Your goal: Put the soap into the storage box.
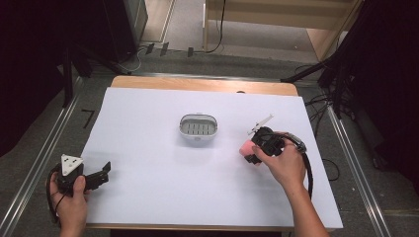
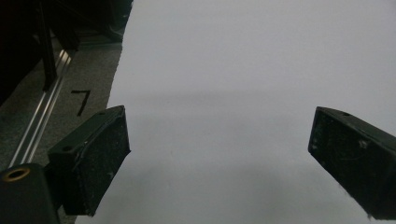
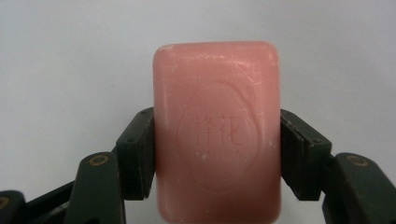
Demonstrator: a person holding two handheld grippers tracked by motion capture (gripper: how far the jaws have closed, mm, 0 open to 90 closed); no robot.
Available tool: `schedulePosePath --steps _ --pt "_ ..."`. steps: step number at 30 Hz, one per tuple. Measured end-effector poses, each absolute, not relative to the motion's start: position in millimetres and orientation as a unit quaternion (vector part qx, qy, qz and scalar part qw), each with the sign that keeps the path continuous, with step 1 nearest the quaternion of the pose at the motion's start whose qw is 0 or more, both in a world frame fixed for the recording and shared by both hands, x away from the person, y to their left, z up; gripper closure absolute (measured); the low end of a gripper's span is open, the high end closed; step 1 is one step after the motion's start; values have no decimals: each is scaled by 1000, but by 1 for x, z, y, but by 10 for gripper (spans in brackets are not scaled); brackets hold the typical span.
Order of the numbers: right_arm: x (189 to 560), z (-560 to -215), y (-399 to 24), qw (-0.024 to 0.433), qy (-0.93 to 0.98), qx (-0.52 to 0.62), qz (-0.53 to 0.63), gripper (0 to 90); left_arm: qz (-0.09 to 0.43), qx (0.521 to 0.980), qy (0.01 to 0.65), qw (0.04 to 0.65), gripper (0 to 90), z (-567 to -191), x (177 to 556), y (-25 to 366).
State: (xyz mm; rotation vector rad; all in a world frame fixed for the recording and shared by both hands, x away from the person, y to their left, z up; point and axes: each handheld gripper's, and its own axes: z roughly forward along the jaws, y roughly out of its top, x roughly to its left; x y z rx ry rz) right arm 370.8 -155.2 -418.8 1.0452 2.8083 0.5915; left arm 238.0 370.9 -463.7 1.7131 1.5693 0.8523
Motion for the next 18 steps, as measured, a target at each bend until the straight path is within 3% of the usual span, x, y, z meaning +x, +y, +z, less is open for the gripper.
schedulePosePath --steps 18 --pt "382 -410 -131 38 932 292 210 387 322 657 597 329 58 -464 239 371"
